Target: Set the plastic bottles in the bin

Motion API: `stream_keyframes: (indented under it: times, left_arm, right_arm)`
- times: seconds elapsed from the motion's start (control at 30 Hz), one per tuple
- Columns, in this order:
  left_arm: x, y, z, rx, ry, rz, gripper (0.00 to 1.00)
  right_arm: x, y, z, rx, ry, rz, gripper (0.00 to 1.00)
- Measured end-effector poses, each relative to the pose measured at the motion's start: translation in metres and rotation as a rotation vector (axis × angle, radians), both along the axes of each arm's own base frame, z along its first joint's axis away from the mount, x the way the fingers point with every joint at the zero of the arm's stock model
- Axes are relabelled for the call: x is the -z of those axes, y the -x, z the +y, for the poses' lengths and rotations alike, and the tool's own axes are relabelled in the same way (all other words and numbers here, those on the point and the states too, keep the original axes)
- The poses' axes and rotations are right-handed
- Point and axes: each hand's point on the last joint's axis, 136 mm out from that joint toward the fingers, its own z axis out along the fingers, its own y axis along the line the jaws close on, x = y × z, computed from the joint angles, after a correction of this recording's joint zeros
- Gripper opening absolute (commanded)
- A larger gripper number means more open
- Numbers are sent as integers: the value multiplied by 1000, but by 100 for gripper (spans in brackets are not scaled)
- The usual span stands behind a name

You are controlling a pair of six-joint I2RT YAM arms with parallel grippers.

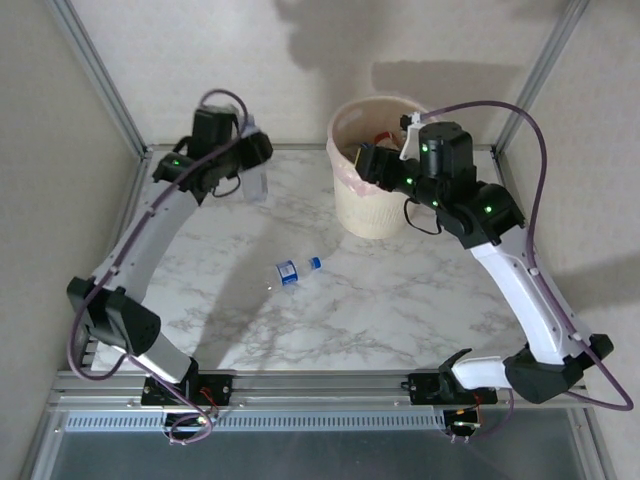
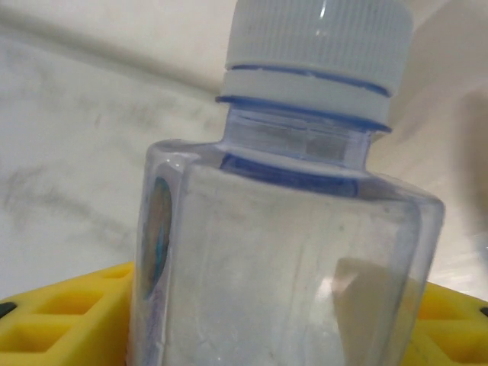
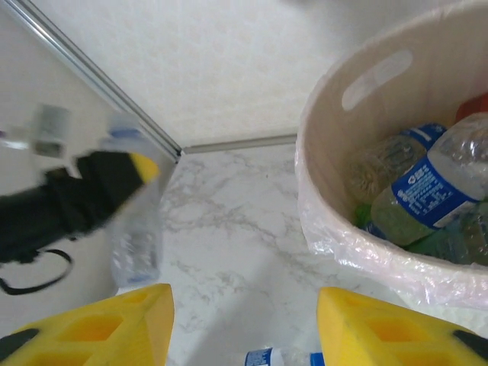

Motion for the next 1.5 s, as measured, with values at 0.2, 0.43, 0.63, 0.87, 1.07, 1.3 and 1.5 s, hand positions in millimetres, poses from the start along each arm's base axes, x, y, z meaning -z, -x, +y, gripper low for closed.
stream_keyframes:
  times: [0.2, 0.43, 0.63, 0.87, 1.07, 1.3, 1.5]
  left_arm:
    - [-108, 8, -29, 36, 198, -256, 60]
    - [-163, -24, -105, 132, 297, -389, 58]
    - [-124, -57, -166, 174, 280, -352, 58]
    - [-86, -82, -181, 155, 261, -319, 57]
    - [-95, -78, -192, 173, 269, -357, 72]
    - [-90, -81, -202, 157, 251, -380, 100]
    - [-85, -86, -197, 118, 234, -378, 100]
  right_arm:
    - [-19, 11, -15, 27, -12, -58, 51]
    - [-28, 18, -27, 59, -12, -92, 49]
    - [-29, 30, -43, 94, -11, -108, 49]
    - [-25, 36, -49, 109, -22, -105, 48]
    - [-24, 34, -49, 111, -24, -101, 48]
    - [-22, 34, -48, 112, -25, -98, 48]
    - [-21, 35, -49, 114, -30, -94, 48]
